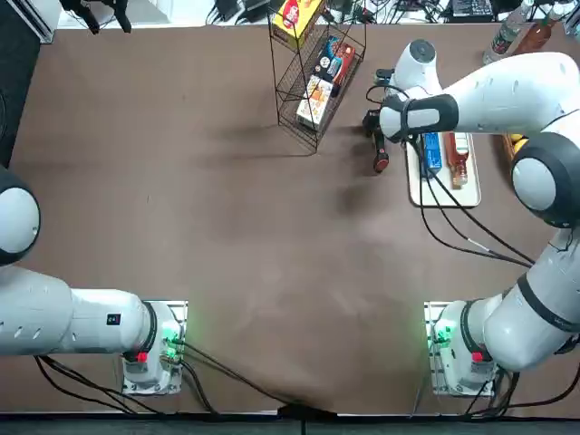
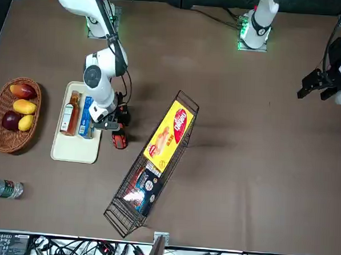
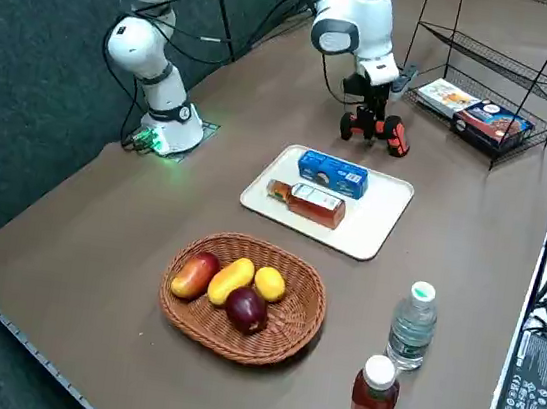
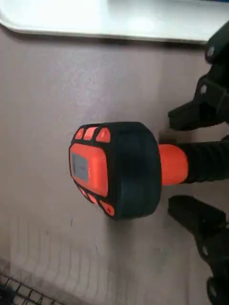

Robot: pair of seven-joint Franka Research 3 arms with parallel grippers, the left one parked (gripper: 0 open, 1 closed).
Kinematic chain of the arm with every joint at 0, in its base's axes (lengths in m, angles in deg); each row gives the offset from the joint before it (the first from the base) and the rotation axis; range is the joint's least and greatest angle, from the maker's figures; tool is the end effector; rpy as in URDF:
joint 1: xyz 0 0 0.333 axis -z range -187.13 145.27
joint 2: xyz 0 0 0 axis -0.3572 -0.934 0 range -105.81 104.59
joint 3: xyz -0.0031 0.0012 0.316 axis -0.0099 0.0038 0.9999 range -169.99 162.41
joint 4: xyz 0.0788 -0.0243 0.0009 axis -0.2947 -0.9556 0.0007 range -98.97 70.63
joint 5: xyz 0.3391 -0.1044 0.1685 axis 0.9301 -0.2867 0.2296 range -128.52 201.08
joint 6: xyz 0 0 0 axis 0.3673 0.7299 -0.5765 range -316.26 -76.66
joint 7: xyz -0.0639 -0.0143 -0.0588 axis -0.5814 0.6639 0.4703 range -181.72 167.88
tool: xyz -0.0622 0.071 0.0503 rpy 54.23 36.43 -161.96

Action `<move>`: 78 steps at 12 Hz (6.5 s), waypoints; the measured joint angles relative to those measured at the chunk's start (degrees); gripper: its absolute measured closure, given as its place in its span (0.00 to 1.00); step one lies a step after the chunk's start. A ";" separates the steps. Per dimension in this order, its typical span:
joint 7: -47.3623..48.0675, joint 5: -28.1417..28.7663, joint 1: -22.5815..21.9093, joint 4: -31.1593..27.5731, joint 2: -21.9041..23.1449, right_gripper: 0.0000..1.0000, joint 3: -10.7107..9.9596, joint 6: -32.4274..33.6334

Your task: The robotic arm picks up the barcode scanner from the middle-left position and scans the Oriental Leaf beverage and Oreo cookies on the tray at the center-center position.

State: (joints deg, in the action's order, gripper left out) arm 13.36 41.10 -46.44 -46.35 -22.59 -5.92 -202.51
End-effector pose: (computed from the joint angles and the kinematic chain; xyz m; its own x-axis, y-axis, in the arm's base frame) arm 0.5306 0.2272 0.2265 0.9970 -0.0166 0.0760 -0.0118 -0.9979 -0.0638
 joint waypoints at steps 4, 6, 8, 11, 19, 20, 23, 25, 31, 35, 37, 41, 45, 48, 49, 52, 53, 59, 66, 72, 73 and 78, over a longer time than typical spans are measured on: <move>0.06 0.00 0.00 0.00 -0.35 0.34 -0.04 -0.25; 0.06 0.00 -0.01 0.01 -0.23 0.57 -0.04 -0.26; 0.05 0.00 -0.01 0.01 -0.24 0.57 -0.05 -0.17; 0.02 -0.01 -0.01 0.50 0.42 0.57 -0.19 2.29; -9.20 -0.04 8.15 4.47 14.63 0.57 -1.69 27.88; -11.43 -0.04 9.88 5.21 15.50 0.57 -1.75 30.84; -14.96 -0.03 14.03 6.42 15.78 0.57 -1.85 33.17; -15.38 -0.04 15.81 6.53 14.82 0.57 -1.88 33.12; -16.35 -0.04 17.54 7.23 11.54 0.57 -1.88 33.04; -16.35 -0.04 18.70 7.36 10.89 0.57 -1.88 32.98; -16.35 -0.04 18.87 7.37 10.73 0.57 -1.88 32.98; -16.35 -0.04 18.94 7.39 9.98 0.57 -1.88 32.98; -16.45 -0.10 19.07 7.39 9.25 0.57 -1.88 32.98; -16.71 -0.12 19.15 7.39 9.06 0.57 -1.88 32.98; -16.76 -0.12 19.16 7.39 9.02 0.57 -1.88 32.98; -19.10 -0.24 19.32 7.39 9.00 0.57 -1.88 33.02; -19.33 -0.25 19.53 7.39 9.00 0.57 -1.88 33.03; -20.27 -0.26 20.81 7.39 9.00 0.57 -1.88 33.05; -20.28 -0.26 20.63 7.40 9.01 0.57 -1.38 33.57; -20.28 -0.26 20.55 7.48 9.08 0.57 -0.94 35.05; -20.28 -0.26 20.54 7.51 9.14 0.57 -0.93 35.28; -20.32 -0.26 20.63 7.69 9.24 0.57 -0.94 35.49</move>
State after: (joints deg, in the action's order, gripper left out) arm -6.96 40.85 -25.82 -38.66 -13.35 -6.86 -167.02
